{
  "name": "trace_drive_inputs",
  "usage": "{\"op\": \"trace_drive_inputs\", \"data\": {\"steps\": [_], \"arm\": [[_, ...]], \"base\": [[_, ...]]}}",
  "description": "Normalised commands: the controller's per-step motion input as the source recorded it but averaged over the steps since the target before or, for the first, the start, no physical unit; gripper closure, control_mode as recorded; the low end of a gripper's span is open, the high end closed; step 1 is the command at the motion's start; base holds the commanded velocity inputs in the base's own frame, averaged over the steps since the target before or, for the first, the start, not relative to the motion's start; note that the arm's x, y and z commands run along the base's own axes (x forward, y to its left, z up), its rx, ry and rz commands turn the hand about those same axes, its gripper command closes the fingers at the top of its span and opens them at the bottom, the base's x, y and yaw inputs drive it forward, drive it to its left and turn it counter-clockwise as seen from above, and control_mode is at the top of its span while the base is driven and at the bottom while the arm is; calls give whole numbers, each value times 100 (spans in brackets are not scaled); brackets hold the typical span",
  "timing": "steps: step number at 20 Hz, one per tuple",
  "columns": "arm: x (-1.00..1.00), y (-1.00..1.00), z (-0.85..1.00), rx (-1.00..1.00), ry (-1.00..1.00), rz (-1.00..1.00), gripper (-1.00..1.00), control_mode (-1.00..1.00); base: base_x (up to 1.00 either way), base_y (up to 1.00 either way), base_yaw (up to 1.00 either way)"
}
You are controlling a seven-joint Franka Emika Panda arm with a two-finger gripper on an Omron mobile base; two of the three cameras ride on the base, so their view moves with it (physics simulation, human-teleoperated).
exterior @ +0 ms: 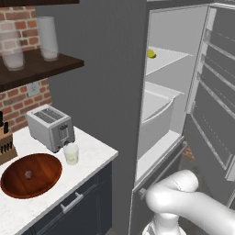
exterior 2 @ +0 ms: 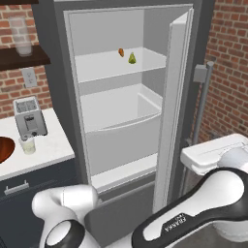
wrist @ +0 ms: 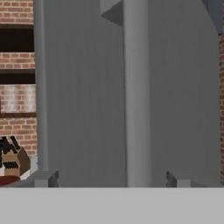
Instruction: Grab a lemon wedge from the fridge and one ice cube from the ice bowl, and put them in the glass of lemonade.
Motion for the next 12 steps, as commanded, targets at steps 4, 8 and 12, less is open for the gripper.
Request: {"op": "trace_drive_inputs", "data": {"steps": [4, 8, 12], "arm": [[-67, 23, 43, -6, 0, -1, -100, -100], [-47, 67, 67, -21, 0, -3, -100, -100], [-21, 100, 63, -37, 0, -8, -100, -100]], "base": [[0, 0, 0], [0, 0, 0], [0, 0, 0]]}}
